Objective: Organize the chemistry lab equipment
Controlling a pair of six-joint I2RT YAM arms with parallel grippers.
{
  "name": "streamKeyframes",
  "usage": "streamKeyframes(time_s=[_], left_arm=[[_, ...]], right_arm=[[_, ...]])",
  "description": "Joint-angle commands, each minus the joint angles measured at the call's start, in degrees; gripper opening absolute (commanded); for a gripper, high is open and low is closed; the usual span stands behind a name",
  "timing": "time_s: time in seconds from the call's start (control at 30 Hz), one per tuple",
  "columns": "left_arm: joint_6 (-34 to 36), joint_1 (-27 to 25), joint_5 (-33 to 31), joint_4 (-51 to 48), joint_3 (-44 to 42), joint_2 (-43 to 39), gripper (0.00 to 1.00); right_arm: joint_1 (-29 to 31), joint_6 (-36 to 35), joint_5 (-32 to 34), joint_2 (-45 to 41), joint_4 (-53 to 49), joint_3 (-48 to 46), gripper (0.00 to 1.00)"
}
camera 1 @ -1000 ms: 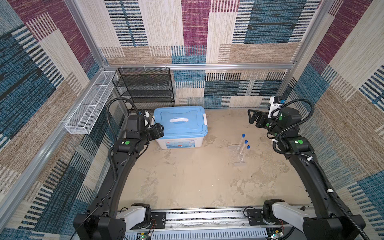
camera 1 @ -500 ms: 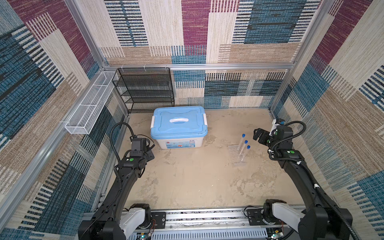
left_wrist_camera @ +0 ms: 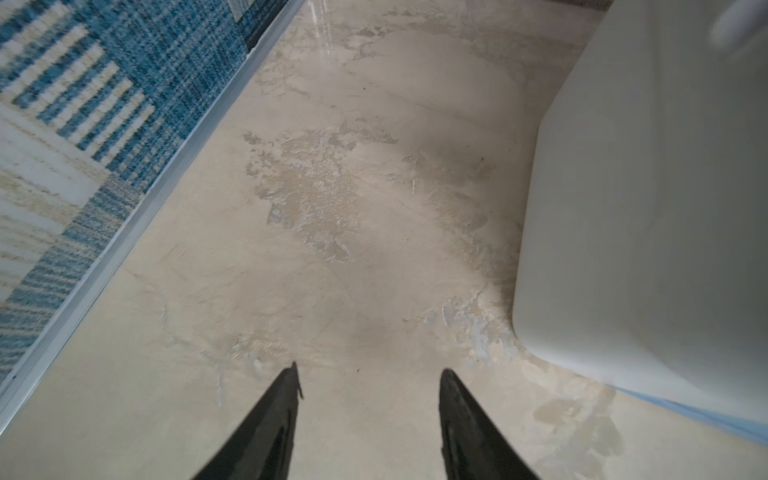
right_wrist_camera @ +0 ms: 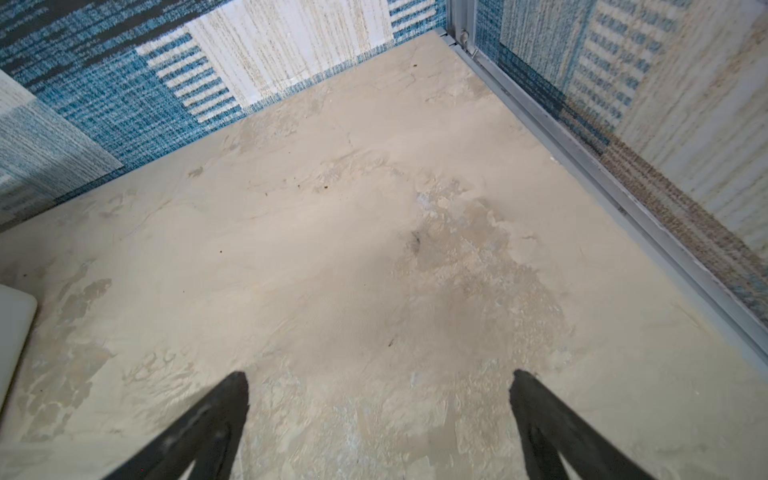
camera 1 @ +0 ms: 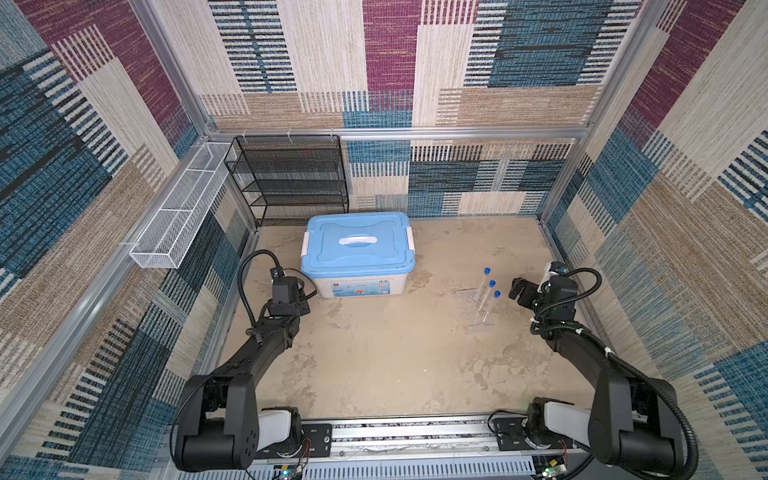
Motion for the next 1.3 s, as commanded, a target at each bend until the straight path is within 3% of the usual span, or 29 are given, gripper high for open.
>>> streamKeyframes(time_s=[0.0, 0.1, 0.2, 0.33, 0.47, 0.67, 0.73, 0.77, 0.83, 1.13, 1.2, 1.27], left_arm=[[5.4, 0.1, 4.1, 12.0, -1.2, 3.0, 0.57], [5.9, 1.1, 9.5, 22.9, -5.7, 4.7, 0.58], [6.7, 2.6, 13.7, 20.6, -3.7, 6.0, 0.6], [8.8, 3.3, 15.4, 24.9, -6.3, 4.5, 0.61], [10.7, 3.7, 15.2, 35.5, -10.6, 4.3, 0.61], [12.0, 4.0, 18.5, 37.9, -9.4, 8.6, 0.62], [11.7, 4.2, 19.5, 42.0, -10.7, 11.5, 0.64], [11.7, 4.6, 21.3, 46.2, -11.5, 13.1, 0.77], [12.5, 5.0, 23.6, 41.3, -10.7, 11.5, 0.79], [13.6, 5.0, 26.0, 40.4, -9.0, 12.9, 0.99], [13.6, 5.1, 26.0, 40.8, -9.2, 12.9, 0.99], [13.6, 5.0, 26.0, 41.5, -9.4, 13.1, 0.99]], right_arm=[[-0.1, -2.4, -3.0, 2.3, 15.7, -1.5, 0.99], [0.0, -2.7, -7.6, 2.7, 26.0, -6.3, 0.99], [0.6, -3.8, -8.4, 2.2, 34.7, -10.3, 0.99], [2.5, -5.8, -6.6, 4.5, 39.0, -10.6, 0.99], [5.2, -8.3, -3.1, 6.9, 43.2, -11.2, 0.99], [6.0, -9.1, -1.6, 9.0, 45.8, -11.5, 0.99], [6.0, -8.9, -1.3, 10.0, 48.0, -12.5, 0.99], [6.0, -8.7, -1.3, 10.8, 49.7, -13.1, 0.99], [6.0, -9.0, -2.0, 12.5, 52.2, -13.7, 0.99], [7.3, -11.3, -4.1, 17.9, 39.8, -4.1, 0.99], [7.3, -11.4, -3.9, 16.2, 44.7, -7.8, 0.99], [7.4, -10.6, -1.9, 15.7, 56.9, -14.7, 0.99]])
